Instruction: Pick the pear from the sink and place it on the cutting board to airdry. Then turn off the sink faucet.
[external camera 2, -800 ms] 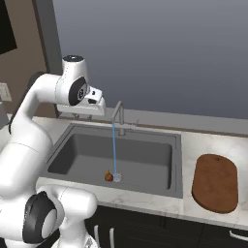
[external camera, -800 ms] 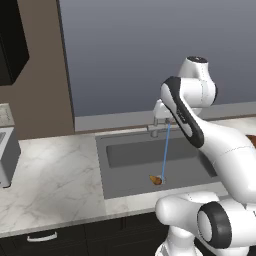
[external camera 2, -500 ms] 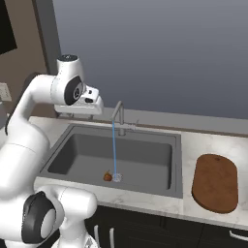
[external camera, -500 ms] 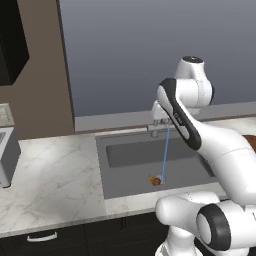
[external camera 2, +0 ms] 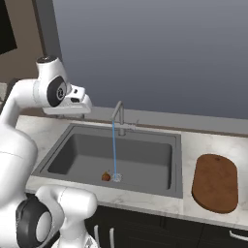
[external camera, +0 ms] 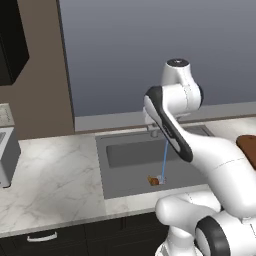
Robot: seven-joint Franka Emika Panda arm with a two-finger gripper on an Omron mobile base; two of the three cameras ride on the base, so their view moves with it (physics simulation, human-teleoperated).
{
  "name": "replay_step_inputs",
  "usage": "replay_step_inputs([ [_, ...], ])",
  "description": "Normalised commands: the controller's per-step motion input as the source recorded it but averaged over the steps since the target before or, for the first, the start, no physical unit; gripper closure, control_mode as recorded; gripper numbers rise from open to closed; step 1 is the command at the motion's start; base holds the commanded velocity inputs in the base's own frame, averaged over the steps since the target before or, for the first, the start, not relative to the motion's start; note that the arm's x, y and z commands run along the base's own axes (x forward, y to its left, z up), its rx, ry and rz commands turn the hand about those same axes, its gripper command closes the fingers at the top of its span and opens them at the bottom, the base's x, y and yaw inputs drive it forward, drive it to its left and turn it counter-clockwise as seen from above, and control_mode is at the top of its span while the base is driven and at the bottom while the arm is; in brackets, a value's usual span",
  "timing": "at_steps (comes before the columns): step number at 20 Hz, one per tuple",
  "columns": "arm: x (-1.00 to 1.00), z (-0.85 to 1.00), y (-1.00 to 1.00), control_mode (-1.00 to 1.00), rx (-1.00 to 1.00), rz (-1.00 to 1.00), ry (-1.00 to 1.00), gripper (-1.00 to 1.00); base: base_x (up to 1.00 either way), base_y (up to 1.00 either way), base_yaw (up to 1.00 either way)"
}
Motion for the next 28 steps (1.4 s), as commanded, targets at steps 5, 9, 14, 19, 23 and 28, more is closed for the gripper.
replay_step_inputs([
  [5, -0.26, -0.02, 0.01, -1.00, 0.00, 0.00, -0.02, -1.00, 0.00, 0.00, 0.00],
  [9, -0.35, -0.08, -0.08, -1.00, 0.01, 0.00, 0.00, -1.00, 0.00, 0.00, 0.00],
  [14, -0.34, -0.05, -0.09, -1.00, 0.04, 0.00, 0.00, -1.00, 0.00, 0.00, 0.00],
  [19, -0.14, -0.09, -0.07, -1.00, 0.04, 0.00, 0.01, -1.00, 0.00, 0.00, 0.00],
  [23, -0.01, -0.21, -0.10, -1.00, 0.00, 0.00, 0.03, -1.00, 0.00, 0.00, 0.00],
  [28, -0.06, -0.18, -0.16, -1.00, 0.00, 0.00, 0.00, -1.00, 0.00, 0.00, 0.00],
])
